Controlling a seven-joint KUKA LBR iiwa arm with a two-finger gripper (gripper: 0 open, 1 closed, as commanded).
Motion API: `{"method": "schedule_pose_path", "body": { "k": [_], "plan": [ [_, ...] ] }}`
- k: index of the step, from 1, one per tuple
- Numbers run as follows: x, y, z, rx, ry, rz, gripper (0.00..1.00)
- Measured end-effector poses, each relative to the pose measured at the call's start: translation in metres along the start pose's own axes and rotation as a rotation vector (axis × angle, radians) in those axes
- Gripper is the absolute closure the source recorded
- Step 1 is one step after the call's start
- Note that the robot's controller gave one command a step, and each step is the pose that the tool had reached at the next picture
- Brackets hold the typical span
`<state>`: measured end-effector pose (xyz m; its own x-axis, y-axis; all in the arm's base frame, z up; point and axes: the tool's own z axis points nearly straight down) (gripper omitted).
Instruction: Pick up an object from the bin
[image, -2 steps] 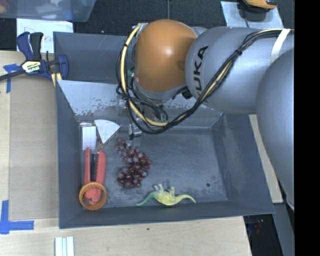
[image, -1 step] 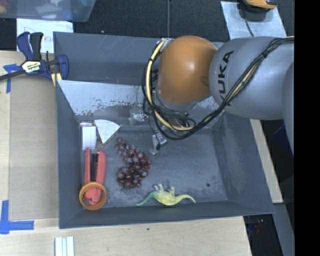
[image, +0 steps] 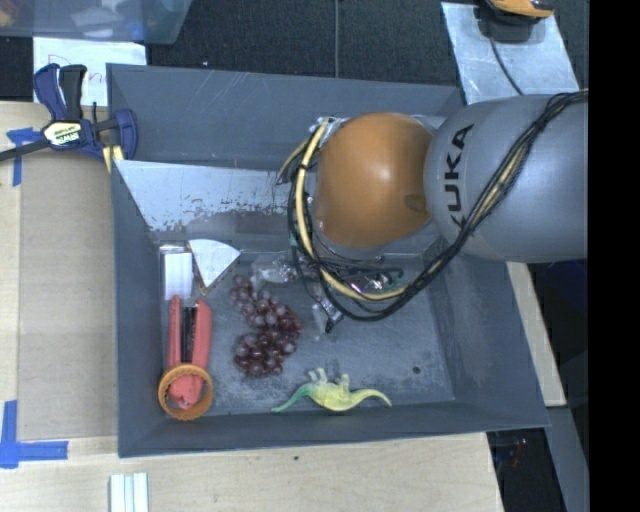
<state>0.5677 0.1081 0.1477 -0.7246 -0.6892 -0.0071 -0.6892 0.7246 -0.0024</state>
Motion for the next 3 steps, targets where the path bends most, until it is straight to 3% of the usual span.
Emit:
{"method": "schedule_pose_path", "body": {
  "k": [1, 2, 3],
  "plan": [
    [-0.009, 0.020, 0.080, 0.001, -0.001, 0.109, 0.00],
    [-0.013, 0.035, 0.076, 0.008, -0.008, -0.073, 1.00],
    [-0.013, 0.035, 0.076, 0.007, -0.008, -0.073, 1.00]
  ]
}}
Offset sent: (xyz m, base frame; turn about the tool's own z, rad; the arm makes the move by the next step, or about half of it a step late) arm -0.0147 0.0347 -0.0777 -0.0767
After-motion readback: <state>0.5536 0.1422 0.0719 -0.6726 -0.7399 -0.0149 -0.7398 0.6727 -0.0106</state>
